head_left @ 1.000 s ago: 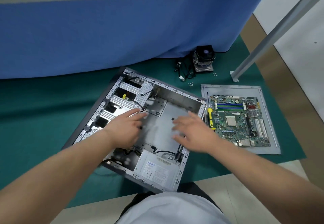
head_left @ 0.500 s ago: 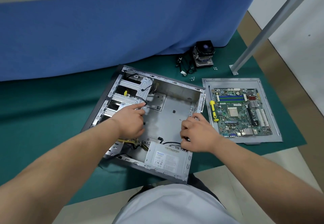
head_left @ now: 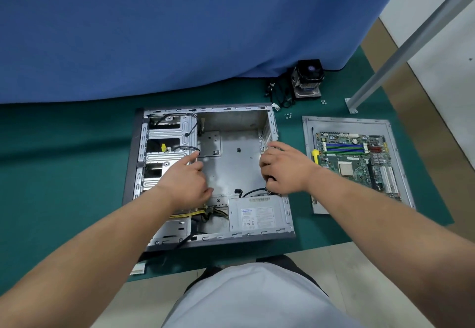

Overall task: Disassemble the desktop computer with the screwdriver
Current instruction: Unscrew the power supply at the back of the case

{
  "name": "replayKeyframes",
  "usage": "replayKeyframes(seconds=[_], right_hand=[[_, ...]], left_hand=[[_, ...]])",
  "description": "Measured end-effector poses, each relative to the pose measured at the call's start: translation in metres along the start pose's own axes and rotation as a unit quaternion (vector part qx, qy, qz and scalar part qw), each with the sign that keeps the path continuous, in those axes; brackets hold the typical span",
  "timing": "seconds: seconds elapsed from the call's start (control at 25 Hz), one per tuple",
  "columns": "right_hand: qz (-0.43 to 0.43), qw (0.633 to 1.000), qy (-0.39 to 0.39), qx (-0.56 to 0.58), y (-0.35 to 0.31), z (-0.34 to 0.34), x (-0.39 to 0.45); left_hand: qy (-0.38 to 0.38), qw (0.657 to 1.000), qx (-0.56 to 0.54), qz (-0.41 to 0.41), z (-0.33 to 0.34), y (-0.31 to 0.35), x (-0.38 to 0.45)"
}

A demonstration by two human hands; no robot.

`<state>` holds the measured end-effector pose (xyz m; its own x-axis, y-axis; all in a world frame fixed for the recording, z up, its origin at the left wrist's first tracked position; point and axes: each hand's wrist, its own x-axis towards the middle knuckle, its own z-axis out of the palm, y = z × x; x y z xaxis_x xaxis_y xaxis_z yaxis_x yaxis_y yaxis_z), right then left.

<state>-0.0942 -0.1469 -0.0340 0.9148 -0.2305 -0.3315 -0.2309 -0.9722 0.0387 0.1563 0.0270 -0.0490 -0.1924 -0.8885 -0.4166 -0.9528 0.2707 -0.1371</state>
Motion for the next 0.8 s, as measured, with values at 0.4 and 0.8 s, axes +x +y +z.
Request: replayKeyframes(seconds=[0.4, 0.8], right_hand=[[0.291, 0.896, 0.026, 0.335, -0.034, 0.026, -0.023], [0.376, 0.800, 0.015, 0.467, -0.056, 0.014, -0.012]], left_hand=[[-0.134, 0.848, -0.481, -0.177, -0.028, 0.071, 0.053], [-0.129, 0.794, -0.535, -0.258, -0.016, 0.064, 0.059]])
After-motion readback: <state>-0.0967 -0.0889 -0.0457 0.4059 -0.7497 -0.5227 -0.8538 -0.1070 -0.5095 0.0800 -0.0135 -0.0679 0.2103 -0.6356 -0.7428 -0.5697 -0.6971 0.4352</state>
